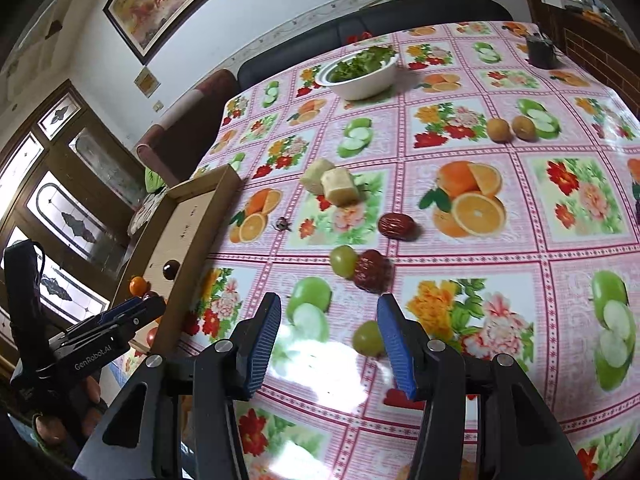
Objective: Organize fruits
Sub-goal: 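Move both tools away from the tray back over the loose fruit, then grasp a pale yellow chunk with the left tool while the right tool grasps a small brown round fruit, then carry the yellow chunk in the left tool to the tray while the right tool carries its brown fruit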
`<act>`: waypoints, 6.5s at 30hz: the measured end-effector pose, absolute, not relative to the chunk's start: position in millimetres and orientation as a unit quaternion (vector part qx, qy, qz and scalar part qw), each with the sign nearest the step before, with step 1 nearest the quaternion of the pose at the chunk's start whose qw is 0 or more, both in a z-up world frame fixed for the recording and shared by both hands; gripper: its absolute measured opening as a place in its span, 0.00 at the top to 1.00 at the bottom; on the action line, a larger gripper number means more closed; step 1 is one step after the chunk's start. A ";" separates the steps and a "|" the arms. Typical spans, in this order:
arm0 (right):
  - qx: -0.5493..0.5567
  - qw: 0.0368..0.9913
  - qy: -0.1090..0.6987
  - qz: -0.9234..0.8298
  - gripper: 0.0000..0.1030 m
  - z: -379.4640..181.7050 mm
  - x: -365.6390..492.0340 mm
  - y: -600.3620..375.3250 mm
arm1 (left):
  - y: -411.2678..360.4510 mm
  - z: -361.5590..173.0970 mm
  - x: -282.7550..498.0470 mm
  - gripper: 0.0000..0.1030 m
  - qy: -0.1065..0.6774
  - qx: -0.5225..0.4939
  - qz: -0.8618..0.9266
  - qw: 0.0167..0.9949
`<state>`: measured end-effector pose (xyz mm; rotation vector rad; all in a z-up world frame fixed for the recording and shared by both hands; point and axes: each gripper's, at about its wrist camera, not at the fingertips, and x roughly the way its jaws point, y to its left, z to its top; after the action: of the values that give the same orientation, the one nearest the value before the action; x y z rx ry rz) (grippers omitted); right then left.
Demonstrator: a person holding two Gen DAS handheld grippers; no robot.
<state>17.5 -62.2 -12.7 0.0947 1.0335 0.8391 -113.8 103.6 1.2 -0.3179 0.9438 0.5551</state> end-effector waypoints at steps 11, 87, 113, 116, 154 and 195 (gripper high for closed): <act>0.056 0.788 0.497 0.358 0.49 -31.6 26.3 -89.0 | 87.4 -10.1 -98.0 0.52 0.464 -0.149 0.235 0.841; 0.061 0.800 0.462 0.378 0.72 -12.8 80.1 -36.8 | 115.7 -4.1 -56.5 0.73 0.433 -0.185 0.208 0.857; -0.002 0.778 0.451 0.437 0.72 6.2 26.4 39.4 | 161.4 2.2 -106.7 0.72 0.410 -0.181 0.294 0.844; -0.005 0.777 0.450 0.441 0.73 7.4 23.9 45.6 | 166.6 1.5 -110.5 0.72 0.408 -0.184 0.301 0.842; -0.069 0.733 0.443 0.511 0.73 9.3 -19.7 148.0 | 266.7 -1.5 -153.8 0.72 0.389 -0.221 0.384 0.807; -0.142 0.701 0.458 0.528 0.73 -27.8 -26.2 254.3 | 313.5 -28.8 -111.7 0.72 0.446 -0.227 0.395 0.770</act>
<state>-26.2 254.3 -27.8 -0.3160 1.0198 1.1747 -111.7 313.5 -28.8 -0.4922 0.9668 0.8568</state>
